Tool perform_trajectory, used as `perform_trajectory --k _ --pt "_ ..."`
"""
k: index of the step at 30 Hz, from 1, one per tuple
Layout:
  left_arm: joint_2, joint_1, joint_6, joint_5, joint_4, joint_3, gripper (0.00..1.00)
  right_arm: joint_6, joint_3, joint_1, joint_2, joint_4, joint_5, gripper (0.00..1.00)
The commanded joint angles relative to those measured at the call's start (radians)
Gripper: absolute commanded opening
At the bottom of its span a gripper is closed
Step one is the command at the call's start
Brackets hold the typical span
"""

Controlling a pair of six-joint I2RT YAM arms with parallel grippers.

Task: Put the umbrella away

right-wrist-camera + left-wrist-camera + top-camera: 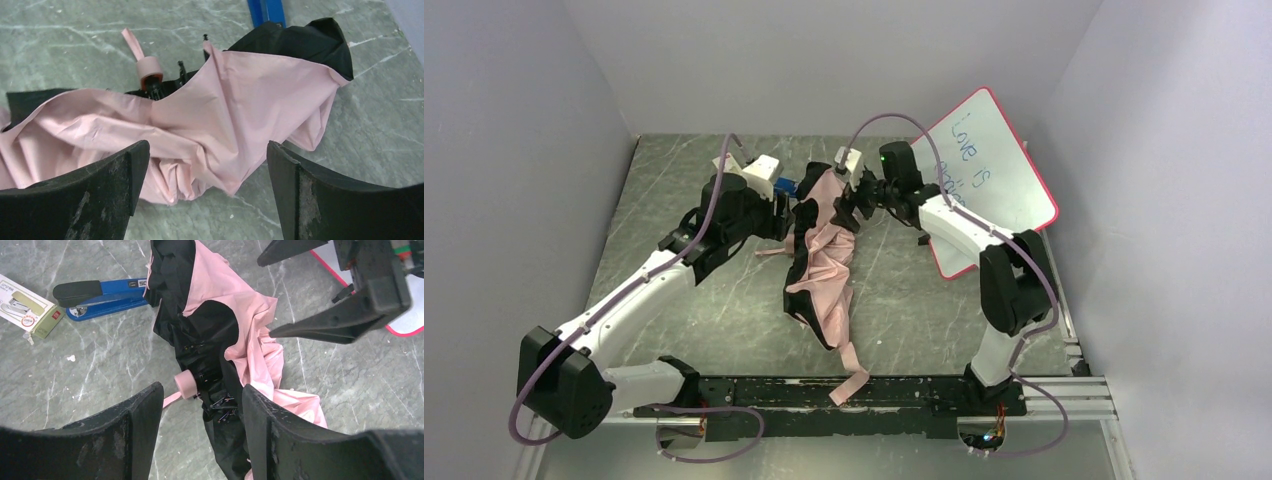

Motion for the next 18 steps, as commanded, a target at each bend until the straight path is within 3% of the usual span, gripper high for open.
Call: perform_trajectory --k 1,6,11,14,15,18 --pt "-0.012 0.003 0.021 -0.006 0.038 -0.010 0.64 -0.120 -0.021 -0.026 -0.051 -0.084 -0.096 0.91" --pt "-0.022 0.003 0.013 0.038 0.090 -0.038 0.65 -0.128 0.062 -0.051 0.000 -0.167 -0.131 0.91" --pt "-0.052 0.002 -0.030 0.032 0.166 -0.074 0.72 0.007 -0.024 -0.049 -0.034 0.043 -0.110 0.91" --pt "-0.079 0.002 -0.096 -0.011 0.235 -0.078 0.79 0.237 -0.081 -0.049 -0.070 0.253 -0.001 0.91" --pt "-0.088 0.002 -0.139 -0.018 0.259 -0.077 0.85 0.346 -0.106 -0.049 -0.086 0.329 0.048 0.91" --pt "-0.100 0.002 -0.266 -0.019 0.336 -0.053 0.97 0.692 -0.194 -0.037 -0.157 0.581 0.163 0.99"
